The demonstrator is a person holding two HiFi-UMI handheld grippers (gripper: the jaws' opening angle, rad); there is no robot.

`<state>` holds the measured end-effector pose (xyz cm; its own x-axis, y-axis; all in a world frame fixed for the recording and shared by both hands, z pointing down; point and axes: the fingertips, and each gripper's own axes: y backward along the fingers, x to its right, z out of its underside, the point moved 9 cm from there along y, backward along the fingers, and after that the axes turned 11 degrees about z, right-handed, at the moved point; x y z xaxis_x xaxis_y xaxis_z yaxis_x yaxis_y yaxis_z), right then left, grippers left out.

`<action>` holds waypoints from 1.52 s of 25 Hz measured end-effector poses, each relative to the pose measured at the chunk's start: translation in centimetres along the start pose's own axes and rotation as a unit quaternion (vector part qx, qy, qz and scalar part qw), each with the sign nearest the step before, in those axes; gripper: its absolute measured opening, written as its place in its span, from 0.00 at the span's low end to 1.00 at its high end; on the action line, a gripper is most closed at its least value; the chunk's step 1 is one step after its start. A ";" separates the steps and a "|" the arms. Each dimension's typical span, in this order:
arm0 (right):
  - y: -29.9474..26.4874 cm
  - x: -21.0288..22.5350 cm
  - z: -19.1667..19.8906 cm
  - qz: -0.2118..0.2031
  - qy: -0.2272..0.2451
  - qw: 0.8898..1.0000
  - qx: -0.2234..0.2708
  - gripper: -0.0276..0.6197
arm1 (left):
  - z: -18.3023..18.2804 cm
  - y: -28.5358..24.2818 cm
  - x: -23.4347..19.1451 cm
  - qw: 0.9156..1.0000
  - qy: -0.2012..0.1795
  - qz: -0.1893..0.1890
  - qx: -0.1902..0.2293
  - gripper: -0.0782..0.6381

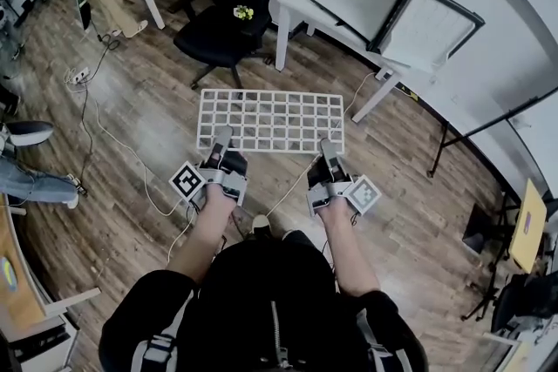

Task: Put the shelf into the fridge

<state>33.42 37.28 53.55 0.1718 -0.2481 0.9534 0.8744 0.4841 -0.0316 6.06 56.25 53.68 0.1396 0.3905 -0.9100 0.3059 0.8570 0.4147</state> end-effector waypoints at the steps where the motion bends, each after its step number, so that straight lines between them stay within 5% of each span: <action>1: -0.5 -0.1 0.4 0.003 -0.001 1.000 0.001 0.10 | -0.7 -0.1 -0.1 1.000 0.000 0.000 -0.002 0.17; 19: -6.0 -0.1 1.7 0.005 -0.026 1.000 -0.003 0.10 | -5.0 -2.9 -2.3 1.000 0.004 -0.005 0.003 0.17; 38: -19.5 3.2 -5.7 0.023 -0.035 0.999 0.015 0.09 | -8.5 -17.8 -9.6 0.999 0.015 -0.027 -0.018 0.17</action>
<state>19.48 22.29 55.47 0.1781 -0.1664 0.9698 0.8527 0.5180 -0.0677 -8.69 40.14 55.02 0.0962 0.3526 -0.9308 0.2772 0.8887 0.3652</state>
